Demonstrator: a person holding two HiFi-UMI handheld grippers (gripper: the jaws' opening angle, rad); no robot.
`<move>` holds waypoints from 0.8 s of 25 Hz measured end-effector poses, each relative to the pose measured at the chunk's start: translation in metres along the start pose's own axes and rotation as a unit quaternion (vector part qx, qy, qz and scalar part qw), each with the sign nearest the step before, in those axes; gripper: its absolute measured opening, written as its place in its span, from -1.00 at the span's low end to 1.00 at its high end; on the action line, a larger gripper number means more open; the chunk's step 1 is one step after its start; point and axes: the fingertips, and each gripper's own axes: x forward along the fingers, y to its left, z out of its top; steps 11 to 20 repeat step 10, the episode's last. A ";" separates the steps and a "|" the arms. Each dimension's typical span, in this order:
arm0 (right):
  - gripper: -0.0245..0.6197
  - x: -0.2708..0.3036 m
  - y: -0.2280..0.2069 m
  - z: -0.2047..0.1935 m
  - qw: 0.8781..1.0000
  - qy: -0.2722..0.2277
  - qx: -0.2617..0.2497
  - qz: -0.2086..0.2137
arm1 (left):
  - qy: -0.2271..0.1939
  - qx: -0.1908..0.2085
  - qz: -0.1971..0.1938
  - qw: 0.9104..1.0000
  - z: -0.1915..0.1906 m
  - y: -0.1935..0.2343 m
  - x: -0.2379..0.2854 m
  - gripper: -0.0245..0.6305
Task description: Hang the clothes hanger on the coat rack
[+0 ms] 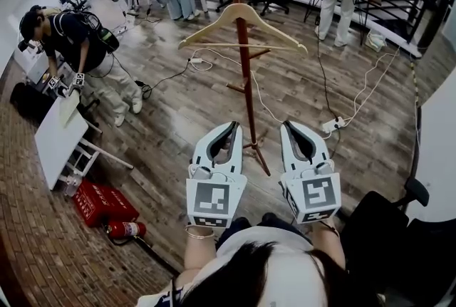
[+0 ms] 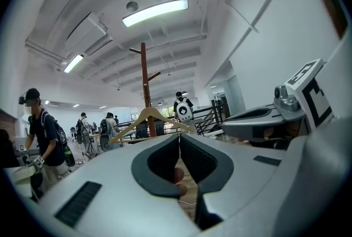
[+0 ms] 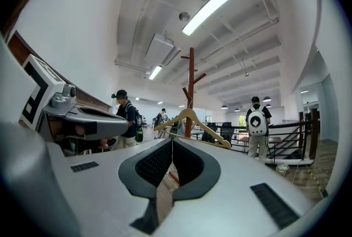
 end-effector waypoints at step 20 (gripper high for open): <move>-0.80 0.005 0.006 -0.001 1.000 0.004 -0.002 -0.010 | -0.001 -0.006 -0.014 1.000 -0.002 0.007 -0.001 -0.87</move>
